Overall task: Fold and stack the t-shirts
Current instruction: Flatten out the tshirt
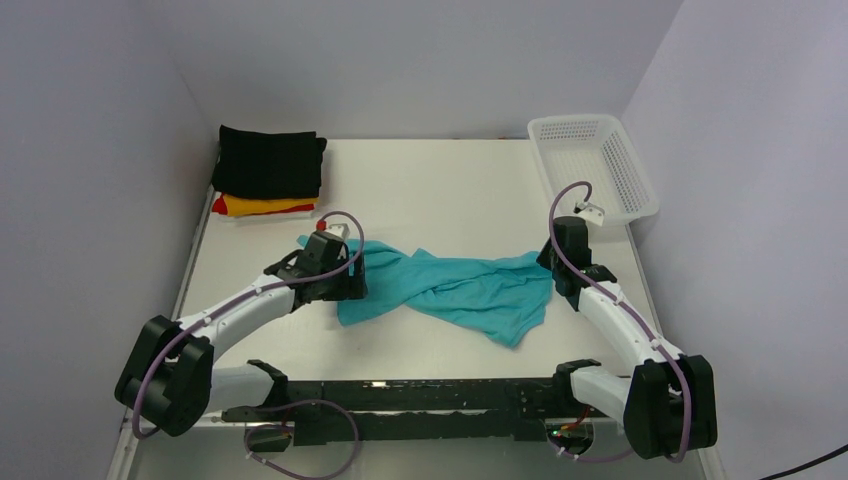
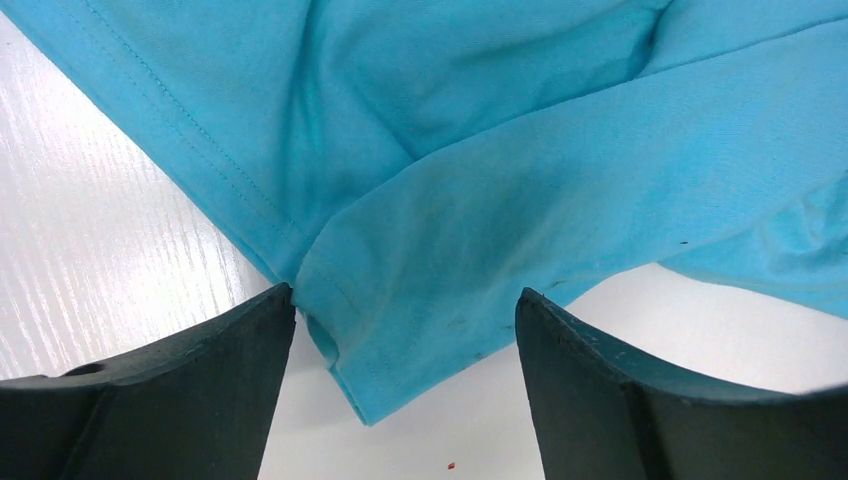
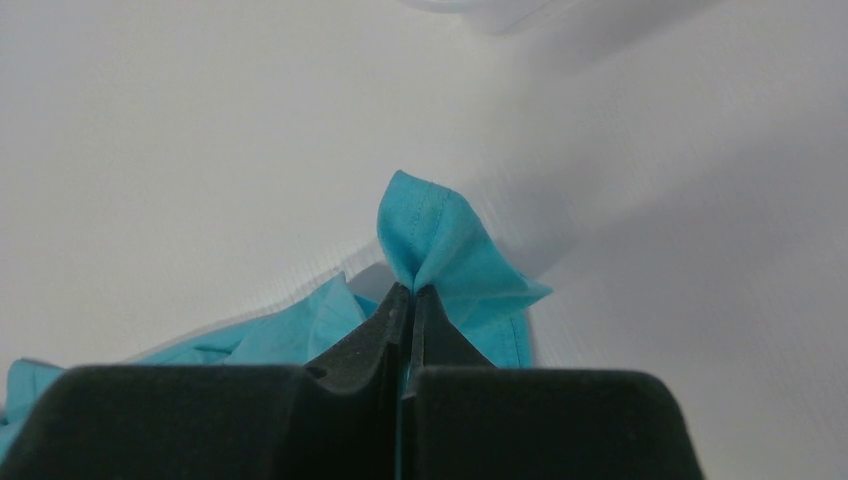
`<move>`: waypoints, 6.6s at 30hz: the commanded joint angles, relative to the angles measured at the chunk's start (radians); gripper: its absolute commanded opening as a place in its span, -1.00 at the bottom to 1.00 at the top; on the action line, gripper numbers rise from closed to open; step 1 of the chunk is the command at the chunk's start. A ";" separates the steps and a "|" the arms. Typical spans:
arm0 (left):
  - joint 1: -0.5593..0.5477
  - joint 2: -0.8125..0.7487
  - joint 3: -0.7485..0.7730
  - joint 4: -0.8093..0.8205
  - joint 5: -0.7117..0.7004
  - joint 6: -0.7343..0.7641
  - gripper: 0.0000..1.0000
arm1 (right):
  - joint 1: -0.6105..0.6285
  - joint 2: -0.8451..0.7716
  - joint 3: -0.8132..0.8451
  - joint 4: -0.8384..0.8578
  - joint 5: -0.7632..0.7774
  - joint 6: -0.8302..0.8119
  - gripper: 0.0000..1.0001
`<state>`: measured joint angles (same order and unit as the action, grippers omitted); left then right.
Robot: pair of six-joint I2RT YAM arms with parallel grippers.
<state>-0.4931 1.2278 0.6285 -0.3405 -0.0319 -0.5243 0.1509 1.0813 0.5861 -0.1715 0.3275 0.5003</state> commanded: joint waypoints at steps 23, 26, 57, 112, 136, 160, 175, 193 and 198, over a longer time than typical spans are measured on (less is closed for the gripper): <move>-0.053 0.067 0.074 -0.009 -0.190 0.004 -0.06 | -0.006 0.027 0.024 0.020 -0.016 -0.009 -1.00; -0.054 0.059 0.060 -0.007 -0.187 -0.002 -0.28 | -0.006 0.029 0.025 0.021 -0.018 -0.009 -1.00; -0.075 -0.679 0.458 0.133 -0.387 0.235 -1.00 | -0.008 -0.343 0.654 -0.135 -0.126 -0.125 -1.00; 0.224 0.247 0.505 0.116 -0.182 0.036 0.99 | 0.071 0.526 0.537 0.177 -0.251 -0.213 1.00; 0.185 0.519 0.371 0.269 0.059 -0.054 0.99 | 0.117 0.865 0.579 -0.191 -0.144 -0.045 1.00; 0.233 0.874 0.855 0.129 0.048 -0.083 0.99 | 0.004 1.209 1.242 -0.265 -0.219 -0.265 1.00; 0.151 0.221 0.445 0.069 -0.138 -0.021 0.99 | 0.154 0.542 0.712 -0.141 -0.057 -0.255 1.00; 0.139 -0.457 -0.158 -0.415 -0.297 -0.426 0.99 | 0.104 -0.062 0.116 0.083 -0.056 -0.030 1.00; 0.139 -0.496 -0.233 -0.413 -0.199 -0.459 0.74 | 0.103 -0.020 0.140 0.012 -0.030 -0.036 1.00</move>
<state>-0.3523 0.7612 0.4355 -0.7231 -0.3058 -0.9276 0.2558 1.0401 0.7074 -0.1589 0.2794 0.4534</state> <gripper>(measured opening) 0.922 0.997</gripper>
